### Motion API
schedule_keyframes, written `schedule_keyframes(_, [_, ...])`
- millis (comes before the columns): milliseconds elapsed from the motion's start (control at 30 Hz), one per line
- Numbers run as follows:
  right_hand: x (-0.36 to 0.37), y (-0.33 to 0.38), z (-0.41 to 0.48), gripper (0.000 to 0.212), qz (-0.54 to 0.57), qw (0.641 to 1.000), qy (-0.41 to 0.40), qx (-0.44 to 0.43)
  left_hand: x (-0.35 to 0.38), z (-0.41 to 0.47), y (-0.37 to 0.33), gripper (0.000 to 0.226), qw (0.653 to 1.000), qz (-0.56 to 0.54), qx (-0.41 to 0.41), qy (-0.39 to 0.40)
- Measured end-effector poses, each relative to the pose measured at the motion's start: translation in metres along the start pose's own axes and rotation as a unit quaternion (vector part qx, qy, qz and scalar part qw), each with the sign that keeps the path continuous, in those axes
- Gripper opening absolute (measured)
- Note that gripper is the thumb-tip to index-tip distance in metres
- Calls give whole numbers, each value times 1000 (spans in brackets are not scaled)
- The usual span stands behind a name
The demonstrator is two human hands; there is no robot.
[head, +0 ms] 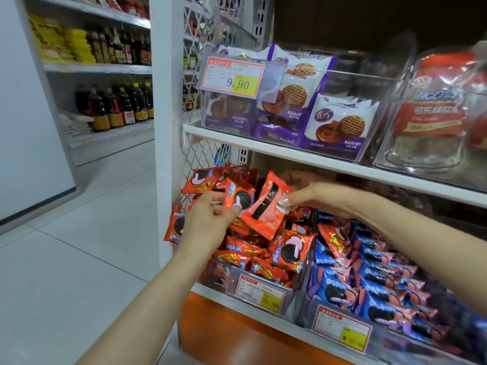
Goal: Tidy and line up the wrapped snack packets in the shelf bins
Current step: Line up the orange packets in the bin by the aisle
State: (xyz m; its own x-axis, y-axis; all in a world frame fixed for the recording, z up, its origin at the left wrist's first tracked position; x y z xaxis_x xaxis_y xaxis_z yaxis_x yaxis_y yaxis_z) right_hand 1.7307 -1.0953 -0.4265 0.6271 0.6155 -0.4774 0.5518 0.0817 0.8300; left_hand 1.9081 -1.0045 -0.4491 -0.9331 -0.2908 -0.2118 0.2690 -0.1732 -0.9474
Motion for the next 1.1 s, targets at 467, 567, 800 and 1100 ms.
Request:
schedule_keyframes(467, [-4,20,2,10,-91,989,-93,-65,-39,-14,8,42,998,35,-30,43])
schedule_keyframes(567, [-27,8,23,16,-174,972,-151,-53,-57,-20,13,41,995,68,-32,67])
schedule_keyframes(800, [5,-2,82,26,-349,932,-97,25,-65,-25,21,35,974,130,-13,186])
schedule_keyframes(1100, [16,-31,112,49,-417,889,-11,190,-61,-21,20,31,966,139,25,218])
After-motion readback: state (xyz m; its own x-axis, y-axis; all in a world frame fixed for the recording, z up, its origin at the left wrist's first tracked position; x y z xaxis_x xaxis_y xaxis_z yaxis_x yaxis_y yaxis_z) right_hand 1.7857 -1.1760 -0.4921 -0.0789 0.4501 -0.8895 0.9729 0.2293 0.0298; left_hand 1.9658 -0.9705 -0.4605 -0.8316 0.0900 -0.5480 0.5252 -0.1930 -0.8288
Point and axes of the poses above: each hand's wrist, its own z-axis towards the middle knuckle, its own x-axis out of the palm, y = z × x, the point moved 7 cm from there along z, towards the middle knuckle, and after that the axes turned 8 degrees about x, right-handed, at the moved point
